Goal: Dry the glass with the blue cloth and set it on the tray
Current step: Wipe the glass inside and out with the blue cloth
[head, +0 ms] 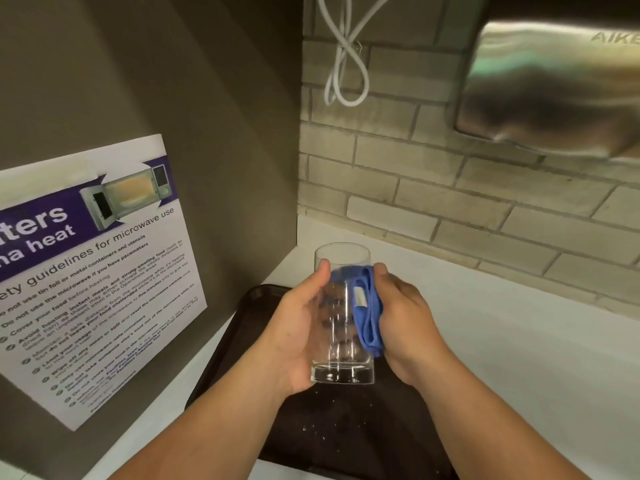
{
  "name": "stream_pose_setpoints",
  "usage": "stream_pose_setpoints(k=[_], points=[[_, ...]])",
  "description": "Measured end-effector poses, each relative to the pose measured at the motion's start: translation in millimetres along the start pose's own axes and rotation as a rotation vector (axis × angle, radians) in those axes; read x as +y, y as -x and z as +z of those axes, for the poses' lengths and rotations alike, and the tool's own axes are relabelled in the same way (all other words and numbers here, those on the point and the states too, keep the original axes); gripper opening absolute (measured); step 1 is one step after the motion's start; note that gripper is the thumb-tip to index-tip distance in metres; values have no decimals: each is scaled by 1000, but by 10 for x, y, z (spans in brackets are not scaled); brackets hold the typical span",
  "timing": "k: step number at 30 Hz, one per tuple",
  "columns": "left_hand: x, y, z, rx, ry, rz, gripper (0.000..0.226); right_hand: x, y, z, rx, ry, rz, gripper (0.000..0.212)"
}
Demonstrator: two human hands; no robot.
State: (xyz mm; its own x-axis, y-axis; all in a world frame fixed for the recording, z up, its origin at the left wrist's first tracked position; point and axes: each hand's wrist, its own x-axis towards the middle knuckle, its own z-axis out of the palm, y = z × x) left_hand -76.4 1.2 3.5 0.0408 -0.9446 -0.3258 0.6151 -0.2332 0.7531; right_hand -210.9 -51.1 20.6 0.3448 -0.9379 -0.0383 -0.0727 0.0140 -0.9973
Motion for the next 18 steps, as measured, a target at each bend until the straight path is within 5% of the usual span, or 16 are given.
stream_pose_setpoints(k=[3, 5, 8, 12, 18], points=[[-1, -42, -45, 58, 36, -60, 83, 129, 231, -101, -193, 73, -8, 35], [2, -54, -91, 92, -1, -38, 86, 240, 412, -83, -326, 232, -73, 52], [-62, -29, -103, 83, -101, 10, 84, 226, 443, 36, -174, 350, -223, 47], [-111, -7, -75, -29, -85, -5, 66, -2, 144, 37, 154, 180, -195, 32], [-55, 52, 36, -99, -47, 29, 71, -5, 44, 107, 114, 259, -271, 44]])
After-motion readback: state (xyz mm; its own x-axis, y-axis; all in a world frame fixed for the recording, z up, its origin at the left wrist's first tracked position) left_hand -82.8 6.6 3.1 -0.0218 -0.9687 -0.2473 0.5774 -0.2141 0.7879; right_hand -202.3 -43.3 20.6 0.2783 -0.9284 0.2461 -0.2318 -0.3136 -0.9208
